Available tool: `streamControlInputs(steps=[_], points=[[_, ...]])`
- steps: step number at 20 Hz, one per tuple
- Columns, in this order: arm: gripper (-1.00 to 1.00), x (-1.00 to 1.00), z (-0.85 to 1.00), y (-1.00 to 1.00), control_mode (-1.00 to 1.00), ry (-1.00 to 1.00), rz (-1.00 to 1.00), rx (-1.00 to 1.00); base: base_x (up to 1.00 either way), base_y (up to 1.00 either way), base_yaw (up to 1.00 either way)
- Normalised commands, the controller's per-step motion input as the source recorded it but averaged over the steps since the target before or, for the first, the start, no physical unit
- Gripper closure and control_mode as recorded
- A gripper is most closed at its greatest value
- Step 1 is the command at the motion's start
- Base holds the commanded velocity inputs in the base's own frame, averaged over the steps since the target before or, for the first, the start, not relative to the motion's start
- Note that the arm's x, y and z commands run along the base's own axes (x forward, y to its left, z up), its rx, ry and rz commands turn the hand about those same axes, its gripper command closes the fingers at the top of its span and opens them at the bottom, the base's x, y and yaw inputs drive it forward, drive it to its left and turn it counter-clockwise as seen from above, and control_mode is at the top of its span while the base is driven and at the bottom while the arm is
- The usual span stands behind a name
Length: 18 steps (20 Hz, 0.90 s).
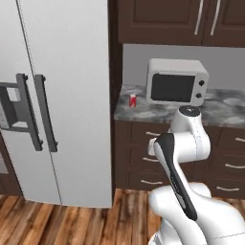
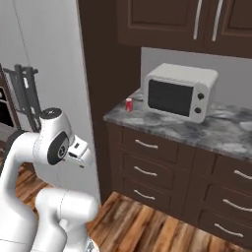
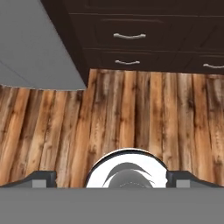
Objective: Four empty soda cans are scattered around the kitchen. Gather all the cans and cluster them next to the stove for recycling.
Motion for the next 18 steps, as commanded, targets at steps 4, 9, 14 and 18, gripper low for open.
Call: streamControlInputs(steps=[4, 9, 14, 18], points=[[-1.0, 0.0, 0.0, 0.0, 1.0, 0.0, 0.0, 0.0, 0.67, -0.59, 0.19], [-1.0, 0.0, 0.0, 0.0, 1.0, 0.0, 0.0, 0.0, 0.59, -0.49, 0.23], [-1.0, 0.0, 0.0, 0.0, 1.0, 0.0, 0.0, 0.0, 0.44, -0.53, 0.25], [-1.0, 0.0, 0.0, 0.0, 1.0, 0.0, 0.0, 0.0, 0.31, -0.41, 0.23]])
